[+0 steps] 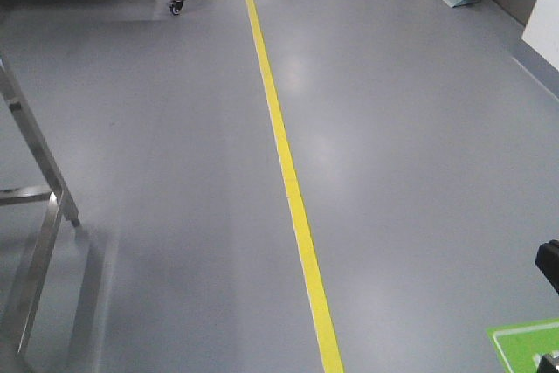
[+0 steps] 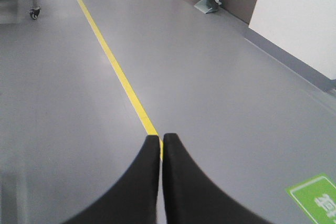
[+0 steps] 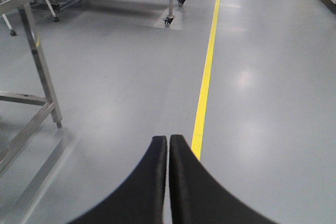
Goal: Move and align brake pads A on conveyor
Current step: 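Continue driving past the cart of blue bins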
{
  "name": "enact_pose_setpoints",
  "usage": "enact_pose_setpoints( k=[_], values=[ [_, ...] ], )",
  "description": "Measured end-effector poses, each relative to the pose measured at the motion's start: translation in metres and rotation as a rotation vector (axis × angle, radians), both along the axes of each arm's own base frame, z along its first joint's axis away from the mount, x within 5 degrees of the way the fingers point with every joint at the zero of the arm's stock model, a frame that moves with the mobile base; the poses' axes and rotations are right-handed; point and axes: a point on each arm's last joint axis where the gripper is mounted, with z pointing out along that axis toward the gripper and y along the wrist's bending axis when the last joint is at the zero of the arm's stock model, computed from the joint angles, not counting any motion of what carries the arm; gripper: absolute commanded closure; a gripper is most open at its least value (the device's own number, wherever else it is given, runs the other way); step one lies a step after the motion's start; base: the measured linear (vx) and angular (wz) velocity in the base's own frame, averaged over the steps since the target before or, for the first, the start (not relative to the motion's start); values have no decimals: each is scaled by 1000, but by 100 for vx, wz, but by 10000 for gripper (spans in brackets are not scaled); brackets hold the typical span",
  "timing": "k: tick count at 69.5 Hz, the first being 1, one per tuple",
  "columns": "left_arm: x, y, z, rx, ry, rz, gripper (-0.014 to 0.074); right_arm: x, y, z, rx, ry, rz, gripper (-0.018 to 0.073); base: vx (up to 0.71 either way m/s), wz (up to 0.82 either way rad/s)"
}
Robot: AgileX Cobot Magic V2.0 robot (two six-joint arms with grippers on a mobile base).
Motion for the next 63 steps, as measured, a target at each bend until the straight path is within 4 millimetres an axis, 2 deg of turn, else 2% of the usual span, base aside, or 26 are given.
enact_pose_setpoints(
  k=[63],
  values=[
    [0,0,0,0,0,0,603,0,0,0,0,0,0,566,58,4]
  ],
)
